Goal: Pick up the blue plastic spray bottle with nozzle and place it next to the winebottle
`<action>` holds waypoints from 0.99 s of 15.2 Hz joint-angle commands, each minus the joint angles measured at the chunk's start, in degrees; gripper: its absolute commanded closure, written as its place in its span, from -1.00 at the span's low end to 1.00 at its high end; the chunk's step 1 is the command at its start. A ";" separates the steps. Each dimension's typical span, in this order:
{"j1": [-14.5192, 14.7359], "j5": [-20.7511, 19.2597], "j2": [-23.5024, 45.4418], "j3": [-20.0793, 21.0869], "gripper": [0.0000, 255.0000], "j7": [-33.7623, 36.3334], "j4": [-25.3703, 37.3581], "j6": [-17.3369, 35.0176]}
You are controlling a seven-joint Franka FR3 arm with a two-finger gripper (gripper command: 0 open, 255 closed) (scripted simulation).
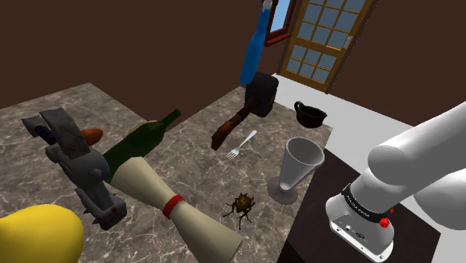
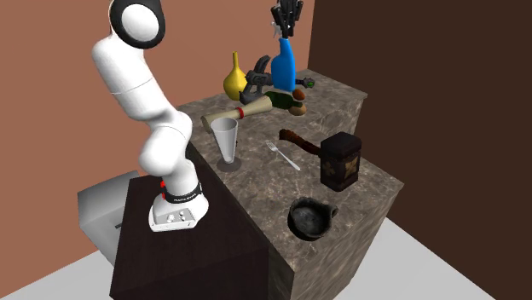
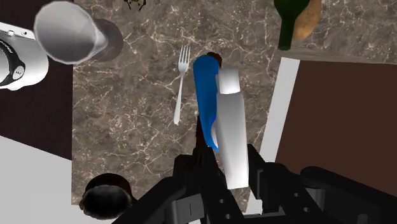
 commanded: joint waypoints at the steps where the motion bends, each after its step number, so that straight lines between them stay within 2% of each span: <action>1: 0.68 -1.82 4.00 3.15 1.00 3.86 4.04 -0.31; 4: 2.86 -6.36 11.35 8.15 1.00 10.16 10.96 -1.17; 7: 7.52 -13.34 20.53 12.62 1.00 16.89 19.89 -3.41; 9: 13.05 -19.27 27.64 14.35 1.00 21.02 27.72 -6.16; 10: 16.74 -22.57 31.51 14.66 1.00 22.74 32.63 -8.08; 11: 21.38 -26.16 35.76 14.36 1.00 24.04 38.73 -10.56; 12: 27.52 -30.43 40.86 13.30 1.00 24.64 47.25 -14.10; 15: 21.28 -25.68 35.73 14.15 1.00 24.85 35.74 -7.71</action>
